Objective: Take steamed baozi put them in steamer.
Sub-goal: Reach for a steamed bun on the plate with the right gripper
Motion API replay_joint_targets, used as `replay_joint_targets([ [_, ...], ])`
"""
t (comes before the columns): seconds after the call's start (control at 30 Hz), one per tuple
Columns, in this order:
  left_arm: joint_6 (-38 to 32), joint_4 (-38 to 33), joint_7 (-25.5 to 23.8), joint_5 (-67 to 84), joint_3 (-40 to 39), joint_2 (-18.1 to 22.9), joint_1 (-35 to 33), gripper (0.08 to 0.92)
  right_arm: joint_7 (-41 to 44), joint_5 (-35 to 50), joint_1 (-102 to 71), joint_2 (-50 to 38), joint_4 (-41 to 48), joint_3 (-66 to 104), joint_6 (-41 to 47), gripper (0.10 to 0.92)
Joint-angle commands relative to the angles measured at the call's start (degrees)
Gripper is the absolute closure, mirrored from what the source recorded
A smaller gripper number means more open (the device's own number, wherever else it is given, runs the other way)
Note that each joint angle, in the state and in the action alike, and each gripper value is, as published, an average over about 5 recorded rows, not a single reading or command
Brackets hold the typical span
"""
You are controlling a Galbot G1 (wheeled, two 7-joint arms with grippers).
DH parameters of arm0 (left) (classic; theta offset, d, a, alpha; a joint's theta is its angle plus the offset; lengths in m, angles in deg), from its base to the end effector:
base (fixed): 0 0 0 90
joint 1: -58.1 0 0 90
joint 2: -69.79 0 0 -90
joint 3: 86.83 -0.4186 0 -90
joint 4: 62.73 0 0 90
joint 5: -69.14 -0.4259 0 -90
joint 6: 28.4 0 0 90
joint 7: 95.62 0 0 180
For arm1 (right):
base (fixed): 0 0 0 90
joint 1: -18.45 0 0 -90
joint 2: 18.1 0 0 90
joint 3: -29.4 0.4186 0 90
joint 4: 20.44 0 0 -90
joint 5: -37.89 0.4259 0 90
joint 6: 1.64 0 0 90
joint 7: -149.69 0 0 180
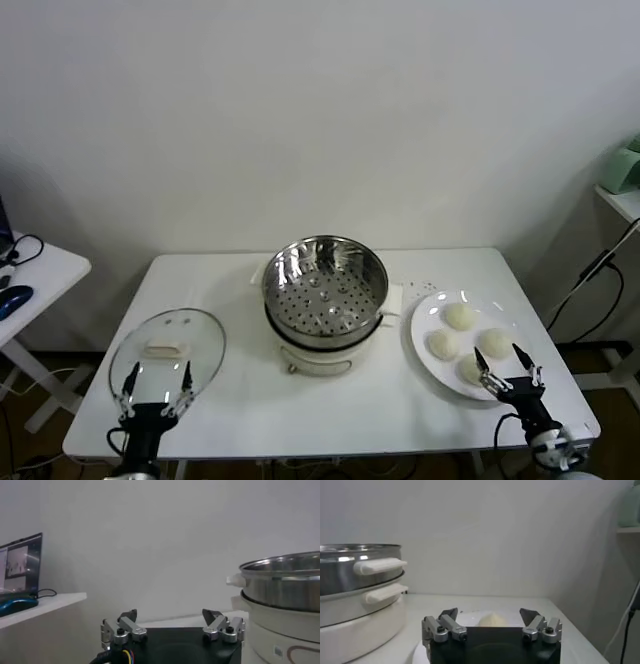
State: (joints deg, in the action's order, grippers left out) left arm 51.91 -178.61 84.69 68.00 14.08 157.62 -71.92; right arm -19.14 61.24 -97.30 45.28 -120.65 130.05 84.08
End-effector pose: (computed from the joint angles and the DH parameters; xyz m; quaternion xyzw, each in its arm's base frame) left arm 0.1404 0.0813 -0.4179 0.0642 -0.9938 -0.0829 0.0374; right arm 0.2528 -0.2230 -0.4240 0.0618 -0.9947 0.0405 0.0716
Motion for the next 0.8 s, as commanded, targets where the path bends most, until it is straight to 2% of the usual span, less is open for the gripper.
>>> replay_joint_targets([
  [0.03, 0.42, 0.12, 1.01, -1.28, -0.63, -0.28, -0.05, 0.177, 1.15, -2.96, 3.73, -2.26, -0.25, 0.61, 2.61, 0.203],
  [0.13, 0.37, 0.06, 2.18, -3.46, -1.35, -0.75, -0.13, 0.177, 3.77, -3.36, 8.91, -8.39, 0.30, -1.02, 5.42, 0.203],
  [0.27, 0.27, -0.42, 2.58, -4.87, -1.74, -1.47, -0.25, 0.177, 8.58, -3.74, 17.64, -20.71, 4.58, -6.94, 8.06, 0.203],
  [0.43, 0.38, -0.46, 2.49, -4.83, -2.04, -1.90, -0.23, 0.177, 21.12, -7.81, 30.04, -32.07, 13.95, -15.95, 9.64, 0.203],
  [0.67, 0.46, 0.90, 2.24, -4.10, -1.53, -2.59, 1.26, 0.177, 43.69, -14.59, 54.45, -38.43, 27.72, -36.73, 4.70, 0.203],
  [0.8, 0.91, 1.35, 2.14, -3.71, -1.54, -2.80, 2.20, 0.177, 51.85, -18.51, 71.93, -37.46, 33.87, -53.45, 3.11, 0.203],
])
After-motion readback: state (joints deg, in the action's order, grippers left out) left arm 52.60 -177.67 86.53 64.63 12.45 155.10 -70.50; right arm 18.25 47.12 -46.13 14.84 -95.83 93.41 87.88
